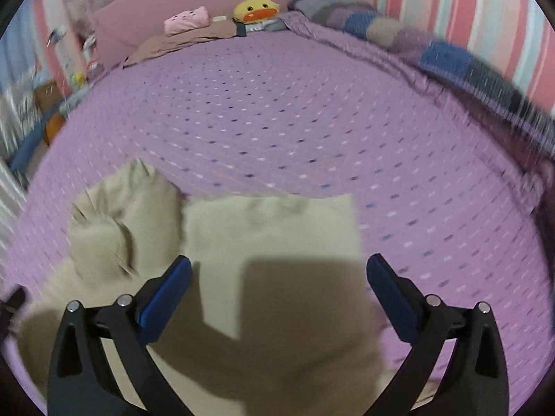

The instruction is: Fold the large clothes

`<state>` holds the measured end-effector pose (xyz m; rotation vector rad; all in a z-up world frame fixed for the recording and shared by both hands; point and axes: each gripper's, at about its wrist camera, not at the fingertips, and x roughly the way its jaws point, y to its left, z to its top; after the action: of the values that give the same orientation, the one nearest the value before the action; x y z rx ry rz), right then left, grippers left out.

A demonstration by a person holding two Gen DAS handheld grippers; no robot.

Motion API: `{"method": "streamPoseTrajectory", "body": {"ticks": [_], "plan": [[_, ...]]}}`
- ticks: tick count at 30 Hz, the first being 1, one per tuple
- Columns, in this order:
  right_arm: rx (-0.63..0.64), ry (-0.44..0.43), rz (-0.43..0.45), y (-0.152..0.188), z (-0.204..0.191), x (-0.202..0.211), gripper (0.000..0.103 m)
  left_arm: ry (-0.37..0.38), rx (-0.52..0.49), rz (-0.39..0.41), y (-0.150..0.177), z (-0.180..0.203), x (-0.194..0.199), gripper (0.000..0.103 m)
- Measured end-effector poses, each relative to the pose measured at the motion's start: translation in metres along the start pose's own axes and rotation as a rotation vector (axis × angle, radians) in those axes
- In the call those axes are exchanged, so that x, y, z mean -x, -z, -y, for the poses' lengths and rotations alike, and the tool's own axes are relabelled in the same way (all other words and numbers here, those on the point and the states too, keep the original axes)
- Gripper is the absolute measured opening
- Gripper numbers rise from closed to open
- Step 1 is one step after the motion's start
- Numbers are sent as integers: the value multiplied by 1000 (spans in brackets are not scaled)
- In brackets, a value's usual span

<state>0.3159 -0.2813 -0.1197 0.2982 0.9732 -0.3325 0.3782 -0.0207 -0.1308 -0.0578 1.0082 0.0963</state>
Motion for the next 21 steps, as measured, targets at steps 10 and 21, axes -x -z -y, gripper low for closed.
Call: {"method": "streamPoseTrajectory", "body": {"ticks": [10, 21], "plan": [[231, 126, 115, 29, -42, -47, 101, -138, -133, 142, 16, 1, -62, 100], [235, 23, 205, 44, -36, -75, 102, -36, -45, 194, 35, -20, -98, 100]]}}
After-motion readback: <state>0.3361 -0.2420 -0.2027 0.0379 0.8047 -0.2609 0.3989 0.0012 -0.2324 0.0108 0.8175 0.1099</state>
